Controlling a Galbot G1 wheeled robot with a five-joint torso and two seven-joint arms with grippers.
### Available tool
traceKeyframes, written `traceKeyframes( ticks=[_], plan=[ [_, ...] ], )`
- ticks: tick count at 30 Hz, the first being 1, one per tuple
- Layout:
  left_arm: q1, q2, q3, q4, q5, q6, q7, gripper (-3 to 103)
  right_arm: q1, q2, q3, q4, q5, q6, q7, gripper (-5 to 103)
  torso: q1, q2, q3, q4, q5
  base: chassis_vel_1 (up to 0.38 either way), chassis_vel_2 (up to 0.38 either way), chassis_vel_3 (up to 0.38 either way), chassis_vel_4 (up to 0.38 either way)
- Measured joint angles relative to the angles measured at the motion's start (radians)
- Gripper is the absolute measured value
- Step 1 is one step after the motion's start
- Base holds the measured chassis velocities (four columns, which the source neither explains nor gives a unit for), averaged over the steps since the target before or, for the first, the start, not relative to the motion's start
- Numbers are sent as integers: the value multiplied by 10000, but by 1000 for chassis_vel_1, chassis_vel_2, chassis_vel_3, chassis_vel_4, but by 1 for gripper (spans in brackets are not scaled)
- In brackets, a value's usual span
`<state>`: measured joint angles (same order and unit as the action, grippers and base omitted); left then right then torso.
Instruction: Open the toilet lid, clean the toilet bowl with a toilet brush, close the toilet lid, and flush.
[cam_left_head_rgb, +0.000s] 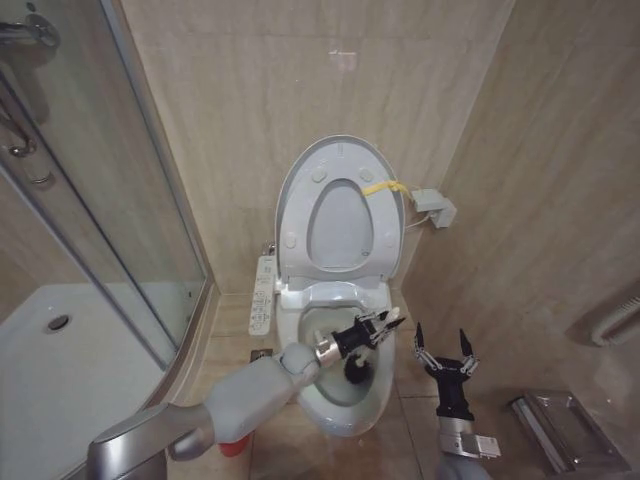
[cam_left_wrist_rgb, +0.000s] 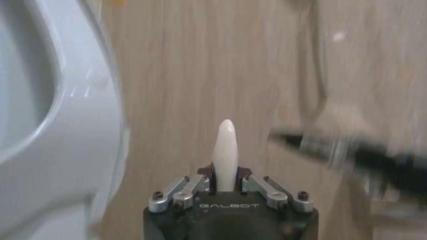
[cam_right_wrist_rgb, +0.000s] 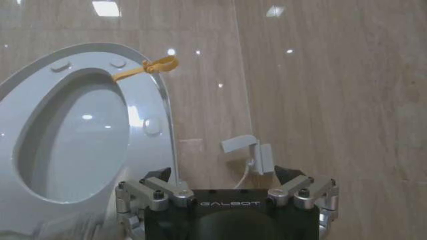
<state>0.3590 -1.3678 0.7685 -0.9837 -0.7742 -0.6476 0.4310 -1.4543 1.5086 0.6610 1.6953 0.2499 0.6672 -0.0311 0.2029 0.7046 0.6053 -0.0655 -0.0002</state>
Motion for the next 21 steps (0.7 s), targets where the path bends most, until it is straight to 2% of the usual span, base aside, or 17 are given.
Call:
traceKeyframes(
  ticks=[1, 2, 4, 7, 8, 9, 10, 11, 13, 14, 17, 20, 21],
  plan=[
    [82, 67, 87, 512, 112, -66, 44, 22, 1, 8, -11, -1, -18, -2, -1, 100, 0, -1, 1, 9, 5, 0, 0, 0, 0],
    [82, 67, 87, 512, 112, -66, 44, 22, 1, 8, -11, -1, -18, -2, -1, 100, 0, -1, 1, 9, 5, 0, 0, 0, 0],
    [249, 187, 74, 918, 248, -156, 76, 22, 17, 5, -70, 1, -36, -13, -8, 100, 0, -1, 1, 26, 4, 0, 0, 0, 0],
    [209, 189, -123, 636, 249, -95, 7, 22, 31, -35, -69, -10, -38, -18, -10, 100, 0, -1, 2, 27, 4, 0, 0, 0, 0],
    [81, 130, -243, 223, 185, -19, -62, 22, 41, -48, -50, -47, -38, -22, -10, 100, 1, -2, 4, 24, 6, 0, 0, 0, 0],
    [-47, 46, -308, -101, 105, 28, -138, 22, 51, -55, -30, -62, -38, -24, -9, 100, 1, -1, 2, 10, 1, 0, 0, 0, 0],
    [-47, 46, -308, -101, 105, 28, -138, 22, 51, -55, -30, -62, -38, -24, -9, 100, 1, -1, 2, 10, 1, 0, 0, 0, 0],
    [-149, 13, -293, -225, 49, 36, -186, 22, 52, -58, -16, -63, -37, -24, -7, 100, -1, 2, -2, -3, -3, 0, 0, 0, 0],
    [-62, 117, -41, 288, 38, 22, -115, 22, 36, -56, -18, -59, -40, -26, -6, 100, 0, 0, 1, 2, 3, 0, 0, 0, 0],
    [2, 204, 126, 669, 31, -3, -39, 22, 28, -56, -22, -50, -41, -30, -6, 100, 1, -1, 4, 15, 2, 0, 0, 0, 0],
    [13, 264, 275, 1146, 35, -97, 65, 22, 39, -64, -61, -36, -46, -36, -10, 100, -1, 0, 0, 26, 4, 0, 0, 0, 0],
    [-63, 193, 134, 980, 37, -43, 27, 22, 60, -68, -65, -49, -51, -41, -13, 100, 0, -2, 2, 29, 4, 0, 0, 0, 0],
    [-115, 37, -137, 601, 17, 34, -42, 22, 69, -50, -64, -56, -52, -43, -14, 100, 1, -2, 3, 19, 5, 0, 0, 0, 0]
  ],
)
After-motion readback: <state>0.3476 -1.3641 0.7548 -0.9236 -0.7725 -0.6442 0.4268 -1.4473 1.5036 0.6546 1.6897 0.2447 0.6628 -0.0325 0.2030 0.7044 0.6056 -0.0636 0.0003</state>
